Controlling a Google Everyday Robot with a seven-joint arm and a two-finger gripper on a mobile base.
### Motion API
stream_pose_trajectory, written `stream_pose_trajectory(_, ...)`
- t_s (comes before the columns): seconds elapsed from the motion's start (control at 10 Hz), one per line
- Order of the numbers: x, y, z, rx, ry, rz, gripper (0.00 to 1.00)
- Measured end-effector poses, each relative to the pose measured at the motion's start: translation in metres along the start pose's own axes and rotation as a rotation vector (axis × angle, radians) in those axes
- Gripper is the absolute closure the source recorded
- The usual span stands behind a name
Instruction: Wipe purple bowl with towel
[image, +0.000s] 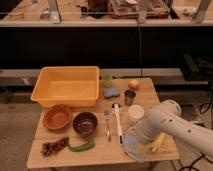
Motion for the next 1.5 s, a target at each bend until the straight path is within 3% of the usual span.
stream_pose_trajectory(0.4, 0.004, -0.017, 0.033, 0.007, 0.010, 0.007, 0.35)
stream_pose_trajectory(0.7, 0.014, -0.044, 0.056, 0.020, 0.033, 0.039, 0.35)
stream_pose_trajectory(1.0, 0.024, -0.047, 0.075, 0.018, 0.043, 0.063, 0.35)
stream_pose_trajectory(1.5, 0.043, -0.046, 0.081, 0.025, 0.071, 0.085, 0.36)
